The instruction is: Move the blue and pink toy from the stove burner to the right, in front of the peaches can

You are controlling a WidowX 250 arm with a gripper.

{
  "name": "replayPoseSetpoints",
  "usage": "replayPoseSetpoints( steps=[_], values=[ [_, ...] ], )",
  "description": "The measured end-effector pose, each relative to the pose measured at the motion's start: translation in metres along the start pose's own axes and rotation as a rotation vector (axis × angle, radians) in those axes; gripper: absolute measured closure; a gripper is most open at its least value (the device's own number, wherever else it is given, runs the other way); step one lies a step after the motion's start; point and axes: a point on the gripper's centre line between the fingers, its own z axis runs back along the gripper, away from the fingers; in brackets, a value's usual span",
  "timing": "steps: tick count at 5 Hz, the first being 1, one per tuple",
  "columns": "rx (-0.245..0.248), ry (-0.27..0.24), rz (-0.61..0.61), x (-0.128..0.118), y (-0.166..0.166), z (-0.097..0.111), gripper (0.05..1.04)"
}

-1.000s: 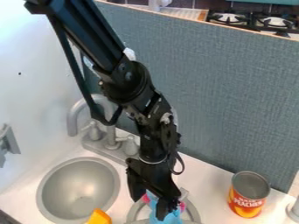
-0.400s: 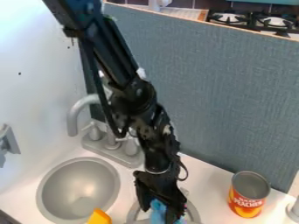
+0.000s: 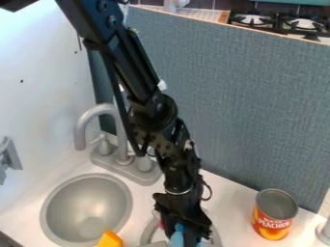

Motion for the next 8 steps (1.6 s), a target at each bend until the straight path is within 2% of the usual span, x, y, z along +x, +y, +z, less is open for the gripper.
replayPoseSetpoints(
  steps=[1, 2, 3, 4, 5, 6, 8],
  values=[
    [0.054, 0.019, -0.079, -0.002, -0.005, 0.011, 0.617],
    [0.155, 0.042, -0.229, -0.004, -0.033, 0.04, 0.641],
    [0.237, 0.031, -0.373, 0.002, -0.069, 0.061, 0.641],
    [0.162, -0.02, -0.489, 0.01, -0.1, 0.06, 0.641],
    [0.077, 0.006, -0.546, 0.019, -0.116, 0.039, 0.641],
    [0.026, 0.024, -0.625, 0.028, -0.133, 0.025, 0.641],
    [-0.026, 0.077, -0.716, 0.03, -0.163, 0.004, 0.641]
  ],
)
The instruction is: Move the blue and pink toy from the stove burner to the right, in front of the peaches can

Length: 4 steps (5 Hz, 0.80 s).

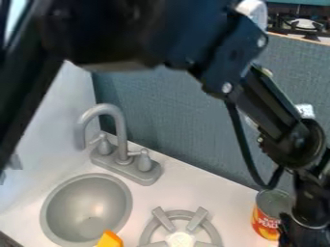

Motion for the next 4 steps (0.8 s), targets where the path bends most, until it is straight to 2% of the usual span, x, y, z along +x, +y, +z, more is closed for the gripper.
replayPoseSetpoints(
  steps=[1, 2, 3, 4],
  values=[
    [-0.03, 0.04, -0.009, 0.002, -0.005, -0.012, 0.641],
    [-0.034, 0.077, 0.008, 0.001, -0.003, -0.022, 0.641],
    [-0.042, 0.086, 0.03, -0.001, -0.002, -0.024, 0.596],
    [-0.047, 0.1, 0.073, -0.006, 0.001, -0.025, 0.281]
  ],
)
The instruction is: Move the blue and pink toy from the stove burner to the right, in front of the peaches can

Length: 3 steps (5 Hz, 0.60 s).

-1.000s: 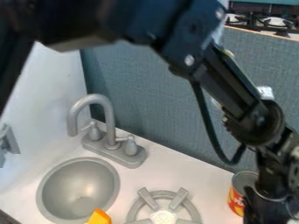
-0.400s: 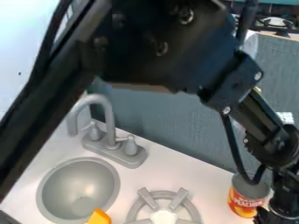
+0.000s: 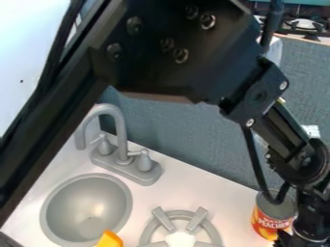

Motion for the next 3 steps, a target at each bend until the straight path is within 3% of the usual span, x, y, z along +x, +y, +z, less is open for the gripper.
replayPoseSetpoints(
  steps=[1, 3],
  values=[
    [0.003, -0.006, 0.03, -0.004, 0.001, -0.001, 0.071],
    [0.001, -0.068, 0.094, -0.013, 0.001, 0.019, 0.076]
  ],
)
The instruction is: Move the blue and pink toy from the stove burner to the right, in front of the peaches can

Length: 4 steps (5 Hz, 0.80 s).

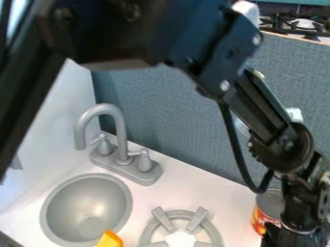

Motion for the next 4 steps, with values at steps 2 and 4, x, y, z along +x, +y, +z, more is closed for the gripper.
replayPoseSetpoints(
  steps=[2, 4],
  values=[
    [0.08, -0.047, 0.109, -0.03, 0.001, 0.038, 0.076],
    [0.202, 0.026, 0.371, -0.115, 0.025, 0.061, 0.076]
  ],
)
